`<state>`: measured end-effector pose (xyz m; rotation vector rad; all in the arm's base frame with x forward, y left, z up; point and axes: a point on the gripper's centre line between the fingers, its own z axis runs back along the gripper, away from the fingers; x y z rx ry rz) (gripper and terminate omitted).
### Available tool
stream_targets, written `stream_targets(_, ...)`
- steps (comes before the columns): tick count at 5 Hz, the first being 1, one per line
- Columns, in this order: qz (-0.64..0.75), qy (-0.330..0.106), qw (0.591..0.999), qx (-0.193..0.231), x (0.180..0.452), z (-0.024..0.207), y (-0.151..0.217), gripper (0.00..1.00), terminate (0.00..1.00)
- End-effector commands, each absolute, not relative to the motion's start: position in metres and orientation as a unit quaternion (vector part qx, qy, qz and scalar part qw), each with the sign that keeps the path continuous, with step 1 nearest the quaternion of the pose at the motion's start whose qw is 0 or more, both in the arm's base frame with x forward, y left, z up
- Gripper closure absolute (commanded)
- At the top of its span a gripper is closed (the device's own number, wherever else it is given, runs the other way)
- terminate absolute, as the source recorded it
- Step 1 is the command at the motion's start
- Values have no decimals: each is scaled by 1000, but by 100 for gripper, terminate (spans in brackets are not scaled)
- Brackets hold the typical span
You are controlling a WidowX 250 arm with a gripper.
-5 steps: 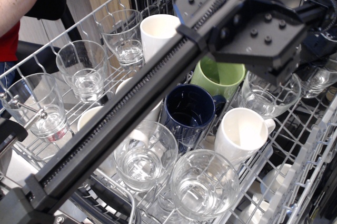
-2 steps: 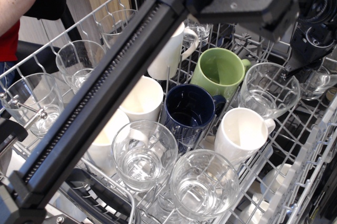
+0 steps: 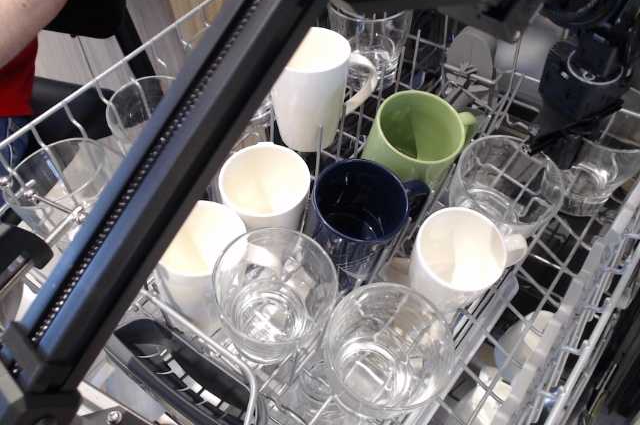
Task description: Pick up any cup
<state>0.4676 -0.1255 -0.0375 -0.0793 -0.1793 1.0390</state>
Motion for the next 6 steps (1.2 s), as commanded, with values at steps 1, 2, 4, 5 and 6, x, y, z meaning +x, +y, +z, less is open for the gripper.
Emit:
stream_targets(1,508,-151,833,-159,501,97,-134,100,0)
stream_targets(2,521,-142,823,-179,502,113,-133,100,0)
stream_targets(4,516,-141,823,-190,503,154,-123,100,0)
stream_targets(5,504,-144,828,-197,503,169,-118,100,0)
stream_targets(6,492,-163,833,-194,496,172,-114,100,0)
